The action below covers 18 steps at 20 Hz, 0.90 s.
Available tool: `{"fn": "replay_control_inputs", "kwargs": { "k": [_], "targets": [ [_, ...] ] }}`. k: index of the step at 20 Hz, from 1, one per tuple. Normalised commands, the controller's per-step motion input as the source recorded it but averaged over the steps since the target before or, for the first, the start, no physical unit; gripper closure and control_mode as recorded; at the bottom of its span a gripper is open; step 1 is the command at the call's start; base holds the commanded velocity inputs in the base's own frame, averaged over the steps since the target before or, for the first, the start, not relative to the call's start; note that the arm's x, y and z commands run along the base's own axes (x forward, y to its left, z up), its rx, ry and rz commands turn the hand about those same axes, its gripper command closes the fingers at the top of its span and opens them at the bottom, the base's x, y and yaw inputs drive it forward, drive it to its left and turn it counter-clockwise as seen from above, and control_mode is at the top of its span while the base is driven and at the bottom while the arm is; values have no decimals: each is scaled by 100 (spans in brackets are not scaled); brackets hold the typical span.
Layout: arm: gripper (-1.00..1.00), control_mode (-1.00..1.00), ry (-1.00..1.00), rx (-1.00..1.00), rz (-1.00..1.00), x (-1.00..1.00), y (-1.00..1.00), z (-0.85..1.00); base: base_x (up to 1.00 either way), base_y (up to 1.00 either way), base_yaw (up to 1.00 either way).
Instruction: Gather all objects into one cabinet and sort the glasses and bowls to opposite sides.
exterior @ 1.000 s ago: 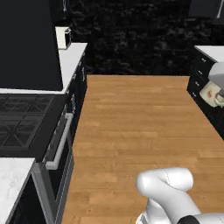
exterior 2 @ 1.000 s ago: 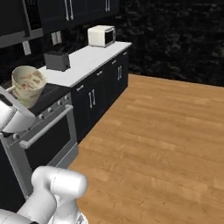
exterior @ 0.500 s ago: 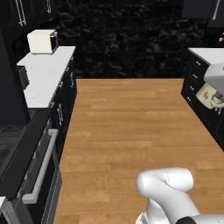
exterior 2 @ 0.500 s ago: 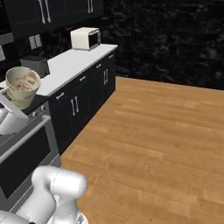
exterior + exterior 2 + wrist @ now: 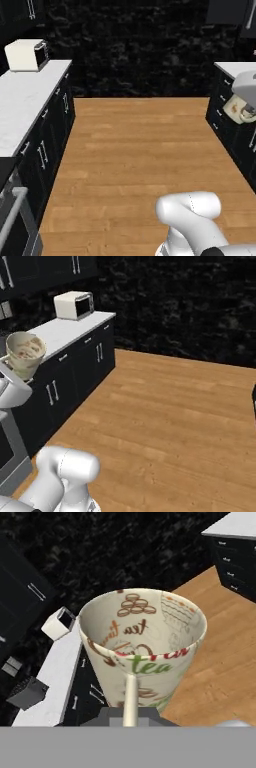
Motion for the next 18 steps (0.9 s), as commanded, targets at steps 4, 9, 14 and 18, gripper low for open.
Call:
{"fn": "replay_control_inputs", "kwargs": {
  "k": [4, 9, 14, 18],
  "targets": [
    [100, 100, 0, 0, 0, 0, 0, 0, 100, -78, 0],
    [100, 100, 0, 0, 0, 0, 0, 0, 100, -24, 0],
    [100, 100, 0, 0, 0, 0, 0, 0, 100, -7, -7],
    [100, 100, 0, 0, 0, 0, 0, 0, 100, -26, -10]
  ]
}}
